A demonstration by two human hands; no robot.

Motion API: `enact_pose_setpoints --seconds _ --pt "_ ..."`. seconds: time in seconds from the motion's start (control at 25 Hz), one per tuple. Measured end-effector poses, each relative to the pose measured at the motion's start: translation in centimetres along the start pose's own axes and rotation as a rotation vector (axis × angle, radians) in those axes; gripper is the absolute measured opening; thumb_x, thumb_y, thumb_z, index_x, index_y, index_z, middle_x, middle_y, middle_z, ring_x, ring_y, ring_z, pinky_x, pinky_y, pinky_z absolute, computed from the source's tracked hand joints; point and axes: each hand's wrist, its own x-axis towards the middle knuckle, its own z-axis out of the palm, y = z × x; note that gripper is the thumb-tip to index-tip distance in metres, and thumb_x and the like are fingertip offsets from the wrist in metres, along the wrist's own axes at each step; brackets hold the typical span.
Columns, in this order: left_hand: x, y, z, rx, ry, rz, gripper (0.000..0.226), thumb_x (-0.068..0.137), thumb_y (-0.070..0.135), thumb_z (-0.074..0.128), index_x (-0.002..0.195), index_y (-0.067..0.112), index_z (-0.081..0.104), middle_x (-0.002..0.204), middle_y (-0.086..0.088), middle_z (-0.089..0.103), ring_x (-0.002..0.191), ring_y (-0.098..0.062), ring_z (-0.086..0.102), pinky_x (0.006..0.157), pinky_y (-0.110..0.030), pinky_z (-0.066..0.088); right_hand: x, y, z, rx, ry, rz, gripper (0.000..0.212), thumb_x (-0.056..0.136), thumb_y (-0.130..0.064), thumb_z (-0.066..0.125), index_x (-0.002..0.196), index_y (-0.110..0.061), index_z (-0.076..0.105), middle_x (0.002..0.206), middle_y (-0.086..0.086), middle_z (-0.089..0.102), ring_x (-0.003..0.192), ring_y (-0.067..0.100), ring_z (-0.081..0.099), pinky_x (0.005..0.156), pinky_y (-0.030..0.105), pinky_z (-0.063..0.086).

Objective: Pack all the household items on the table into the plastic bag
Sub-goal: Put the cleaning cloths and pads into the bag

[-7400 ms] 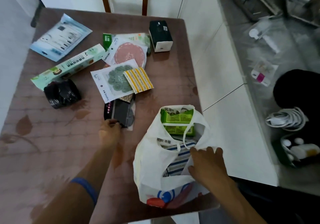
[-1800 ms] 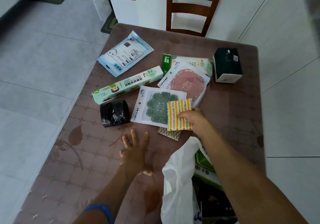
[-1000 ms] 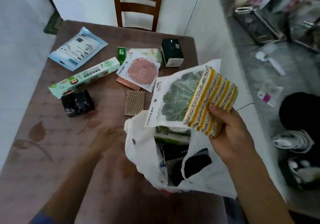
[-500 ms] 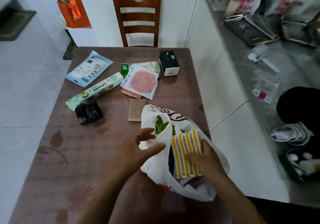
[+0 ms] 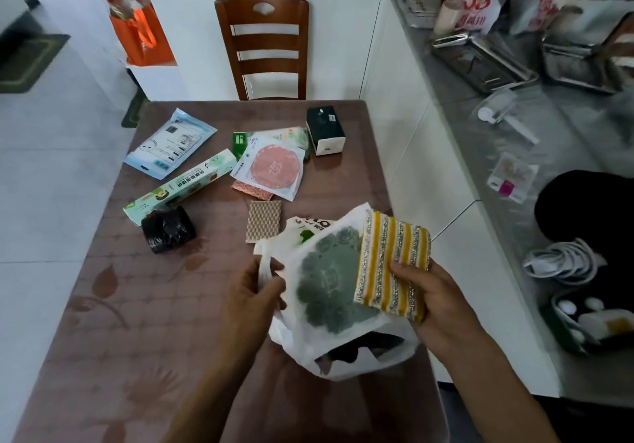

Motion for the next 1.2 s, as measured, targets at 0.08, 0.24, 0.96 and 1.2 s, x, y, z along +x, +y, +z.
enact_pose_setpoints --seconds 0.08,0.24,0.96,1.2 --pt "0.2 1.2 -0.5 -0.085 -0.001 0.016 0.022 0.082 -0.011 0.054 0.094 0.003 0.066 0.086 -0.002 0.07 0.059 -0.005 0.059 0.046 -0.017 0.048 0.6 1.7 -0.3 -0.278 0.133 0.062 0.038 0.077 -0.012 0.077 0.114 -0.019 0.069 0.11 0.008 0.074 0.098 0.027 0.072 0.079 0.04 0.06" --pt "-0.4 2.1 -0.8 -0.116 -0.073 0.089 0.039 0.082 -0.016 0.053 0.107 0.008 0.071 0.101 0.001 0.075 0.057 -0.005 0.06 0.049 -0.019 0.051 2.0 4.7 -1.0 -1.466 0.275 0.091 0.046 0.092 -0.033 0.059 0.134 -0.019 0.044 0.129 0.005 0.061 0.115 0.024 0.059 0.101 0.042 0.043" --pt "1.9 -4.0 -3.1 -0.288 -0.111 -0.029 0.03 0.093 0.04 0.053 0.121 0.036 0.062 0.117 0.008 0.069 0.099 -0.011 0.068 0.072 -0.026 0.058 4.6 -0.3 5.8 -1.45 0.05 -0.338 0.025 0.091 -0.041 0.061 0.114 -0.032 0.059 0.105 -0.011 0.07 0.081 0.004 0.06 0.063 0.017 0.045" --pt "11.8 -12.0 -3.5 0.295 -0.038 -0.259 0.038 0.09 0.02 0.061 0.127 0.027 0.054 0.133 -0.006 0.056 0.1 -0.01 0.056 0.073 -0.024 0.049 9.9 -1.6 11.3 -1.448 -0.1 -0.336 0.018 0.095 -0.036 0.056 0.112 -0.029 0.059 0.109 -0.009 0.068 0.091 0.008 0.063 0.081 0.028 0.056"
